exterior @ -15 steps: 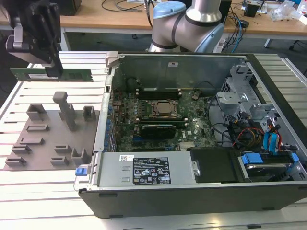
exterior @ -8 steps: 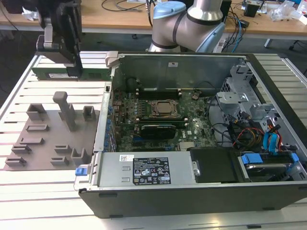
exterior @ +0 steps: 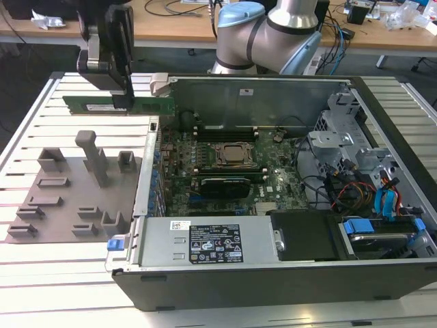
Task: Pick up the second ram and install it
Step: 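Pick up the second ram and move it above second insertion slot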
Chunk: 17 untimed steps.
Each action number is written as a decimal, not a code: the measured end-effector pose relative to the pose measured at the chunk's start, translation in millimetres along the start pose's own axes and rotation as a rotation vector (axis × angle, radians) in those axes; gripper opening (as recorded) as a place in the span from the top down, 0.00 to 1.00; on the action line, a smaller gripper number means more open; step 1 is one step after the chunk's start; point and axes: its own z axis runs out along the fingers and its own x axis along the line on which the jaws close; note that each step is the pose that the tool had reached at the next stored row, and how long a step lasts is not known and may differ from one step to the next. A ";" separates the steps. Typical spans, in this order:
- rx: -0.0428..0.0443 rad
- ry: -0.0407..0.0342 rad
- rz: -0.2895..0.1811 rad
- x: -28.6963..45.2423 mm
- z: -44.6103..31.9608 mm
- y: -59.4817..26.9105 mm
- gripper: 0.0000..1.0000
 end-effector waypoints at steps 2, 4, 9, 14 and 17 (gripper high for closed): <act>0.0000 0.0001 0.000 -0.4 0.0 -3.8 0.87; -0.0001 0.0001 0.000 -0.8 -0.1 -7.8 0.87; -0.0005 0.0000 0.000 -4.9 -0.1 -29.9 0.87; -0.0092 -0.0004 0.001 -13.3 5.5 -70.5 0.87; -0.0139 -0.0013 0.004 -17.9 13.6 -85.5 0.87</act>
